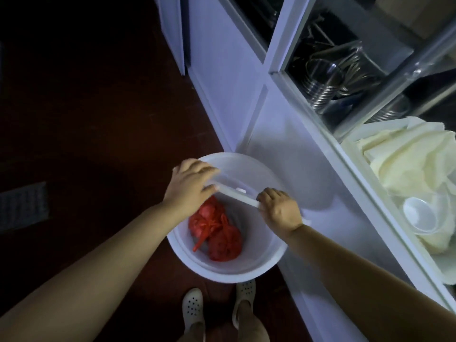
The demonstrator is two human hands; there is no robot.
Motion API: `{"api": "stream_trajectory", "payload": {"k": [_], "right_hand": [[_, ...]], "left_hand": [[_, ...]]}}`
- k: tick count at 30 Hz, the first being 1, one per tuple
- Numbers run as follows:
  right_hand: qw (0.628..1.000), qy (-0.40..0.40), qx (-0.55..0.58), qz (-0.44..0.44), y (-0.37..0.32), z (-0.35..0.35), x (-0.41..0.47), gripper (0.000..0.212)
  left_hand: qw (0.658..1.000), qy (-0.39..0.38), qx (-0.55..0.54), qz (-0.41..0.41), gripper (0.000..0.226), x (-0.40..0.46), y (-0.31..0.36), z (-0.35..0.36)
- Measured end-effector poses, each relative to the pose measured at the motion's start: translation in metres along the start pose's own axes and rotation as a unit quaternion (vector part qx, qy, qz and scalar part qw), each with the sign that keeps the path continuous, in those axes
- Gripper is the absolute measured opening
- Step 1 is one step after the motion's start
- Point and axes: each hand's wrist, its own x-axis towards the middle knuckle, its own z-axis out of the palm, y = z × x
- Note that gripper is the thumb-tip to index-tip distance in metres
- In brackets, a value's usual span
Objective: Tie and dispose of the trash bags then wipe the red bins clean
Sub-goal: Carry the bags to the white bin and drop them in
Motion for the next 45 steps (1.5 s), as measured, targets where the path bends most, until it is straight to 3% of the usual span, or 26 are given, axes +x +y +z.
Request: {"api": "stream_trajectory", "payload": {"k": [3, 5, 10, 13, 16, 19, 22, 29, 38, 45], "right_hand": [[0.999, -0.029, 0.001, -0.034, -0.024, 0.020, -0.019, 0.005], [0.998, -0.052, 0.011, -0.032, -0.036, 0.032, -0.033, 0.019], [0.990, -0.129, 0.024, -0.052, -0.054, 0.053, -0.075, 0.030], [0.975, -0.211, 0.036, -0.058, -0.056, 0.067, -0.104, 0.048], [0.966, -0.243, 0.061, -0.062, -0.052, 0.092, -0.129, 0.055], [0.967, -0.240, 0.057, -0.069, -0.047, 0.118, -0.153, 0.053], [0.968, -0.232, 0.037, -0.083, -0.037, 0.155, -0.179, 0.047], [0.978, -0.204, 0.009, -0.043, -0.022, 0.215, -0.187, 0.052], [0.979, -0.200, 0.047, -0.010, -0.009, 0.219, -0.183, 0.054], [0.960, -0.277, 0.038, 0.015, -0.010, 0.207, -0.183, 0.057]], "left_hand": [[0.980, -0.191, 0.008, 0.057, 0.041, -0.021, -0.016, 0.021], [0.961, -0.270, -0.017, 0.059, 0.043, -0.040, -0.023, 0.035], [0.944, -0.321, -0.065, 0.030, 0.049, -0.091, -0.033, 0.067], [0.946, -0.319, -0.053, 0.034, 0.052, -0.117, -0.034, 0.086], [0.948, -0.316, -0.003, 0.043, 0.053, -0.144, -0.041, 0.115], [0.950, -0.303, 0.035, 0.067, 0.049, -0.167, -0.048, 0.141], [0.957, -0.243, 0.100, 0.126, 0.052, -0.176, -0.052, 0.179], [0.962, -0.191, 0.145, 0.128, 0.061, -0.176, -0.075, 0.239], [0.962, -0.200, 0.132, 0.129, 0.061, -0.165, -0.081, 0.247], [0.958, -0.225, 0.131, 0.118, 0.057, -0.171, -0.068, 0.250]]}}
